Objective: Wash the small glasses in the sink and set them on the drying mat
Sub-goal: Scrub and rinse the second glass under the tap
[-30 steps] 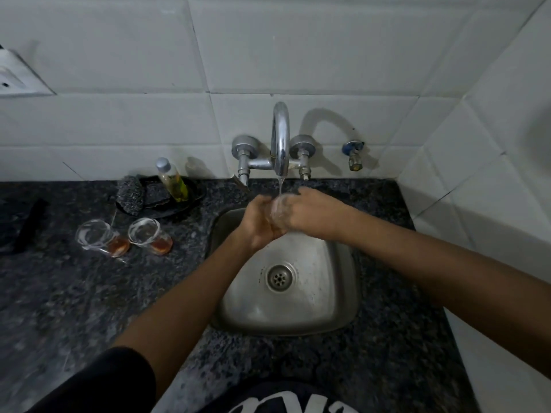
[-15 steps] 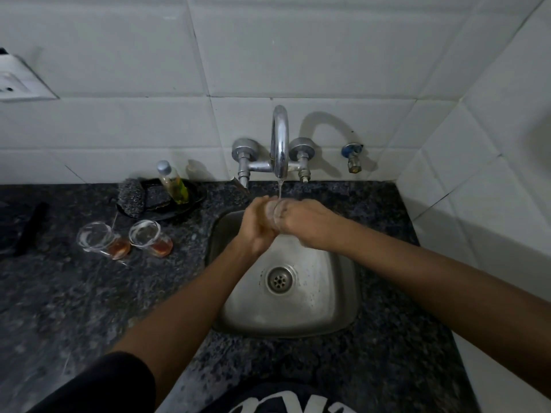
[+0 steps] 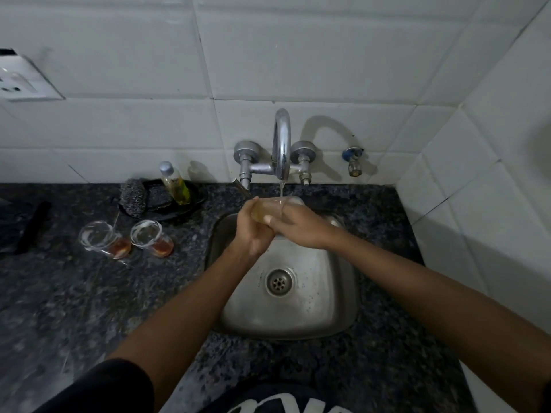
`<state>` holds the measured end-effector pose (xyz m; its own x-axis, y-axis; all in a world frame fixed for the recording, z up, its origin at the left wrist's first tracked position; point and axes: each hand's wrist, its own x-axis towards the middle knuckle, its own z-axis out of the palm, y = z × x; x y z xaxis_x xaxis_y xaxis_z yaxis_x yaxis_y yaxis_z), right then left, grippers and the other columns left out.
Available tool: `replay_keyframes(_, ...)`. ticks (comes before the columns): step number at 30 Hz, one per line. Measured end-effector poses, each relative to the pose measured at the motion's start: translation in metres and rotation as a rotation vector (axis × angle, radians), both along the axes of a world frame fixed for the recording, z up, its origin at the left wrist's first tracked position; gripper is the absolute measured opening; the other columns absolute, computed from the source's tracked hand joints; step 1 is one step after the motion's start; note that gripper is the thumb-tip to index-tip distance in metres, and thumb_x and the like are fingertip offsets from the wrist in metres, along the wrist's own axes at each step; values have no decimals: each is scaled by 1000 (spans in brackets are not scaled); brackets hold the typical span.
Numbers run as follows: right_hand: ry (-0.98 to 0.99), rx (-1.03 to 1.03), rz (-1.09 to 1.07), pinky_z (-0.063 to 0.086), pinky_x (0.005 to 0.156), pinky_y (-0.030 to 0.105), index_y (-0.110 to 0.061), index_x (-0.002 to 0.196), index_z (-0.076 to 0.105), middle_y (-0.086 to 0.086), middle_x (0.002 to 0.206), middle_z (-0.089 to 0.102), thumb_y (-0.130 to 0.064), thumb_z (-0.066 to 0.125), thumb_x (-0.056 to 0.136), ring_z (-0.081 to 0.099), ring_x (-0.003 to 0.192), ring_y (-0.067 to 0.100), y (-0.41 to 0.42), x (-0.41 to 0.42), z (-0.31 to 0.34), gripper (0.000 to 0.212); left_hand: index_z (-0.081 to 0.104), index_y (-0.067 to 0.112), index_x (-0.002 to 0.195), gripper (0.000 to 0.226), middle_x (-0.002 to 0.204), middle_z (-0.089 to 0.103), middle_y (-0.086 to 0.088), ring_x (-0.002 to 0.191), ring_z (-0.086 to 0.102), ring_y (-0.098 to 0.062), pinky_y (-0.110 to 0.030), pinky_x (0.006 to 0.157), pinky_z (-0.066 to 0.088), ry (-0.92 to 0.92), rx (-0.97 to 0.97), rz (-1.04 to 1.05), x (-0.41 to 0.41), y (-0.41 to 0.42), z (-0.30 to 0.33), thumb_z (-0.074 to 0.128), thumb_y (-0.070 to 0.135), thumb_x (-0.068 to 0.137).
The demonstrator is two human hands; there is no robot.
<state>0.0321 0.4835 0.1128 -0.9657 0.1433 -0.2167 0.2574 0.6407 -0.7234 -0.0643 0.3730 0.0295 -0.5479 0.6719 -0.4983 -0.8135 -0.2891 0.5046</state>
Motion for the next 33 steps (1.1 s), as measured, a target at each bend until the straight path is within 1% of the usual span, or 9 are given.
replay_keyframes(2,160,-16,-189,61,80,48,-12,110,70,0,100,71,-51,55,102,69,88,11,-5,5,-3,42,48,-10,149,66,137,58,-28,125,59,-38,-47,110,45,25,-5,71,-2,-4,1,46,40,106)
replay_keyframes(6,490,348,-377,52,75,32,-16,110,59,0,111,56,-39,73,92,54,104,17,-16,20,-6,33,48,-5,151,64,137,59,-25,125,57,-37,-52,118,40,89,-36,181,0,-9,1,56,38,104)
replay_keyframes(9,281,365,-328,53,83,37,-15,128,53,7,129,50,-47,73,89,51,116,23,-16,17,-15,55,59,-5,140,56,130,62,-28,120,60,-40,-55,112,46,200,-75,160,5,-16,6,57,39,104)
replay_keyframes(12,44,258,-250,56,86,41,-20,128,57,4,122,61,-63,68,88,62,109,23,-11,14,-22,60,63,-1,125,45,121,63,-28,111,63,-39,-50,99,54,314,-94,133,10,-20,12,58,38,105)
replay_keyframes(18,-37,78,-183,59,84,39,-23,119,63,-7,106,70,-58,80,78,67,93,13,-8,15,-19,57,61,-4,123,60,111,68,-22,102,69,-34,-46,86,60,401,-163,176,8,-21,18,83,39,87)
replay_keyframes(22,-26,-80,-281,54,79,27,-20,122,56,-9,107,65,-39,90,74,64,98,9,-15,14,-28,62,57,9,122,44,105,72,-15,94,73,-28,-47,86,61,387,-202,247,5,-17,22,76,39,96)
replay_keyframes(26,4,-174,-351,47,70,19,-18,124,49,-9,108,62,-28,92,73,59,95,1,-18,13,-33,67,45,10,128,43,107,64,-11,81,68,-15,-33,71,61,413,-409,366,-15,-10,17,72,29,100)
replay_keyframes(31,64,-208,-382,52,77,25,-19,125,51,-6,110,66,-22,94,68,65,98,10,-16,9,-43,72,49,16,127,41,120,65,-7,105,66,-21,-39,88,59,577,-615,302,-45,-3,10,74,28,97)
replay_keyframes(33,91,-227,-381,55,82,28,-21,125,52,-6,112,67,-20,94,68,66,100,10,-15,8,-45,71,58,11,128,36,112,69,-6,99,66,-22,-40,87,56,685,-658,276,-52,1,10,73,25,98)
